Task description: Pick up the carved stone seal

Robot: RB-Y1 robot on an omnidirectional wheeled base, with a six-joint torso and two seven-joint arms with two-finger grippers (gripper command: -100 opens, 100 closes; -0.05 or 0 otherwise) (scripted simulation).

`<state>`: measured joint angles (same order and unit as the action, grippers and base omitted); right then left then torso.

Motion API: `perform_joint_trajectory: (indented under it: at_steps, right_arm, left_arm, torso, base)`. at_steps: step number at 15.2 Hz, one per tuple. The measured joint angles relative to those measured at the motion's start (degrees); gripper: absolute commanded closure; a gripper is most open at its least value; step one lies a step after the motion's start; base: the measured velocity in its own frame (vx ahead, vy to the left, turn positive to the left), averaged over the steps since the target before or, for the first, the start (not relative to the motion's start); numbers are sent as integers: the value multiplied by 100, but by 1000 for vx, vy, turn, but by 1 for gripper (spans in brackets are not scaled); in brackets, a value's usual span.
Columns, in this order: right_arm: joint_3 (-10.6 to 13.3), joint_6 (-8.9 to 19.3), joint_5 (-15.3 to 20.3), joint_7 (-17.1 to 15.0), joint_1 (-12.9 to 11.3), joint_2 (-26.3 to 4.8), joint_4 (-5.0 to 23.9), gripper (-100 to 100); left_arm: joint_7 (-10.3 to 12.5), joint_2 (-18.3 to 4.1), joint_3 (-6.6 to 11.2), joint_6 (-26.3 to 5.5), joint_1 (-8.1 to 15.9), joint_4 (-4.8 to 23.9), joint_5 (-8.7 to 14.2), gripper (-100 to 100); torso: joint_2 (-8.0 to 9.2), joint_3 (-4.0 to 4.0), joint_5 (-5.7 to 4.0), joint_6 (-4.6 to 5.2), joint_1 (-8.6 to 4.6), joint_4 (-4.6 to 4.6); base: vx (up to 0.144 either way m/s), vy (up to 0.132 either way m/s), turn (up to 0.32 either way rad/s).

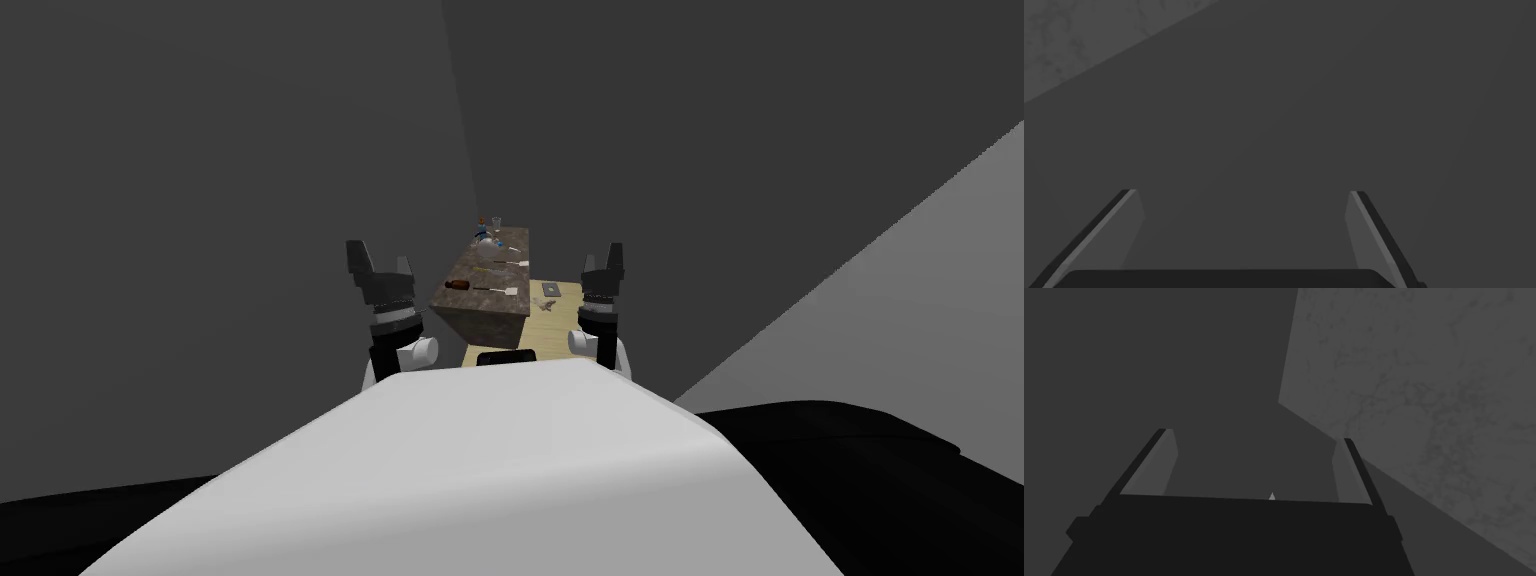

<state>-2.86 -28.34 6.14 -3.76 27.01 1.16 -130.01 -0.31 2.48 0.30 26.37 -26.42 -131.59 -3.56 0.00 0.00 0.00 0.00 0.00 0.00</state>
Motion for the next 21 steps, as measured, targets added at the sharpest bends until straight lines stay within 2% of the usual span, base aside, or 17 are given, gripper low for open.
perform_joint_trajectory:
  at_steps: [3,8,11,16,21]
  right_arm:
    - [0,0,0,0,0,0,0,0]
    - [0,0,0,0,0,0,0,0]
    - [0,0,0,0,0,0,0,0]
    - [0,0,0,0,0,0,0,0]
    - [0,0,0,0,0,0,0,0]
  left_arm:
    - [-4,-303,18,-63,91,142,28,-100]
    - [-36,-867,22,-447,364,453,96,-100]
    - [-101,-1061,-25,-729,598,703,109,-100]
    - [-136,-1484,25,-1231,1057,1254,240,-100]
    - [-196,-1690,26,-1746,1436,1694,318,-100]
  torso:
    - [-1,0,1,1,5,0]
    - [-1,-1,2,1,10,0]
    - [-3,-2,2,1,9,-1]
    - [-3,-2,3,1,12,-1]
    - [-3,-2,2,0,9,-1]
  base:
    - [-1,6,-5]
    - [-3,14,-10]
    - [-2,16,-13]
    - [-2,19,-15]
    - [0,17,-11]
